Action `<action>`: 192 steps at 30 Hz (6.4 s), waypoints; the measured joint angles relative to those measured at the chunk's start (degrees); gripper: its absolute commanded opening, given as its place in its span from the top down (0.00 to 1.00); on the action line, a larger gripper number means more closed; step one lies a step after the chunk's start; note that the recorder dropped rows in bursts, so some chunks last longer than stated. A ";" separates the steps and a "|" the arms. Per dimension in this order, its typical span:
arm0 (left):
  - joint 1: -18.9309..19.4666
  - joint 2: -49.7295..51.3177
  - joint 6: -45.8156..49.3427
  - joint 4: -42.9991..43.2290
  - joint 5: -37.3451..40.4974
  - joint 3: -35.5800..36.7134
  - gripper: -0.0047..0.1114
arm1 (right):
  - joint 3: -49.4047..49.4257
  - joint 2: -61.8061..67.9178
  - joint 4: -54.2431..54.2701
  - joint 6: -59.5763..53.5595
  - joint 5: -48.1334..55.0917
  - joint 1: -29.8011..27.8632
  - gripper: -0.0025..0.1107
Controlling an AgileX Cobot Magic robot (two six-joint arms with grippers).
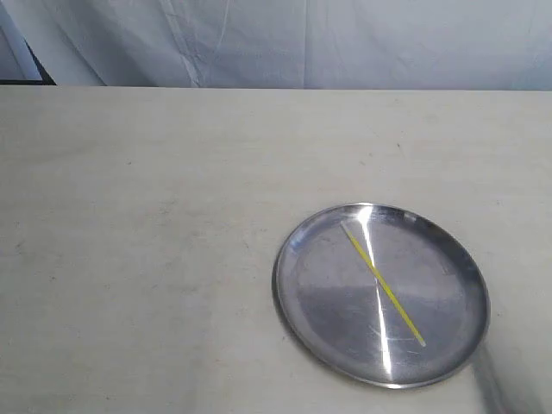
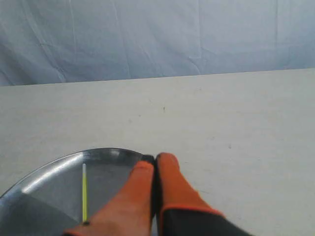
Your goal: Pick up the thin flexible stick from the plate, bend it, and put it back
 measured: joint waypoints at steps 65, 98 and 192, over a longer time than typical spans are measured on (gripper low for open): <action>-22.20 92.17 -57.10 86.75 30.75 -71.04 0.86 | 0.00 0.00 0.00 0.00 0.00 0.00 0.96; -35.78 103.09 92.27 -36.38 68.00 -72.70 0.55 | 0.00 0.00 0.00 0.00 0.00 0.00 0.96; -31.37 90.66 10.42 -23.11 84.73 -66.19 0.79 | -45.30 94.84 6.84 -13.81 24.10 17.32 0.52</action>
